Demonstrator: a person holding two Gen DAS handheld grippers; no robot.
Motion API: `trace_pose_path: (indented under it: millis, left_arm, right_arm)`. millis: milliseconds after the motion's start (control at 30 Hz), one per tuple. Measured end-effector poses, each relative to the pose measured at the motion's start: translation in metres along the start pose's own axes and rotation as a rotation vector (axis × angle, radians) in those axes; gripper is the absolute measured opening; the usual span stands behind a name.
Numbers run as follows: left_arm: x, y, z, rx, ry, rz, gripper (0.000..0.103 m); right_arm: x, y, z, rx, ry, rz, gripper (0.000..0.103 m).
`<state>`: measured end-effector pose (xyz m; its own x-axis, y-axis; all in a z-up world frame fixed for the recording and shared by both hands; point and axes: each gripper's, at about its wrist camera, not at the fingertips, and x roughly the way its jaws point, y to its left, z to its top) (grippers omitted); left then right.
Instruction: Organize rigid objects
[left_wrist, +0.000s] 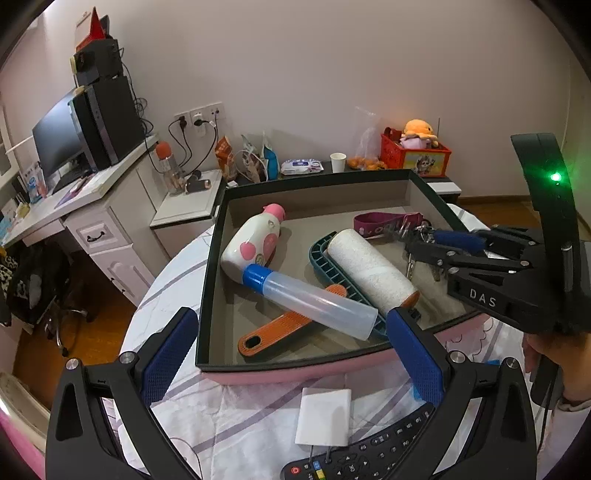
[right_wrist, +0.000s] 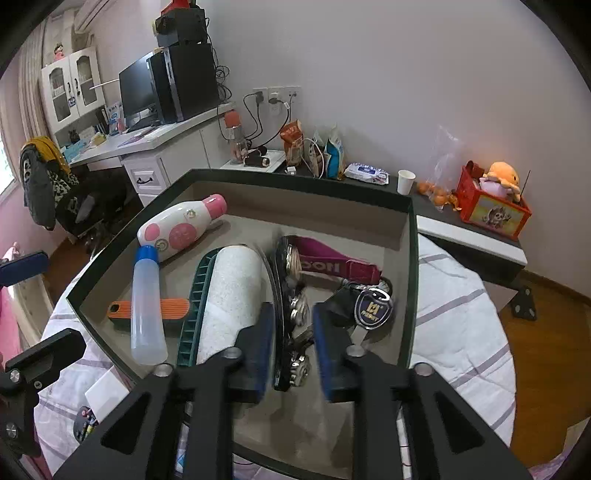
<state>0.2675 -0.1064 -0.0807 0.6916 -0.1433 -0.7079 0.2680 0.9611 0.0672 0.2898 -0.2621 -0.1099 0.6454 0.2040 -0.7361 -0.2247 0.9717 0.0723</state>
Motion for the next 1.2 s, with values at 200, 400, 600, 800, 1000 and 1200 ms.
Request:
trace_pose_path:
  millis: [200,400,600,800,1000,1200]
  left_arm:
    - [-0.024,0.002,-0.009,-0.005,-0.027,0.015,0.103]
    - [-0.065,0.008,-0.03,-0.042,-0.061,0.015,0.103]
    - [-0.112,0.014,-0.054,-0.099,-0.125,0.04,0.103]
    - [-0.154,0.007,-0.072,-0.092,-0.187,0.058,0.103]
    - [-0.185,0.0,-0.09,-0.067,-0.216,0.046,0.103]
    - [-0.21,-0.002,-0.105,-0.065,-0.241,0.03,0.103]
  right_arm:
    - [-0.028,0.003,-0.003,0.008,-0.057,-0.009,0.075]
    - [-0.075,0.02,-0.013,-0.017,-0.103,-0.004,0.081]
    - [-0.123,0.041,-0.035,-0.052,-0.157,-0.009,0.086]
    - [-0.162,0.063,-0.059,-0.076,-0.206,-0.03,0.094]
    - [-0.188,0.077,-0.08,-0.083,-0.234,-0.045,0.103]
    - [-0.201,0.086,-0.099,-0.07,-0.23,-0.062,0.103]
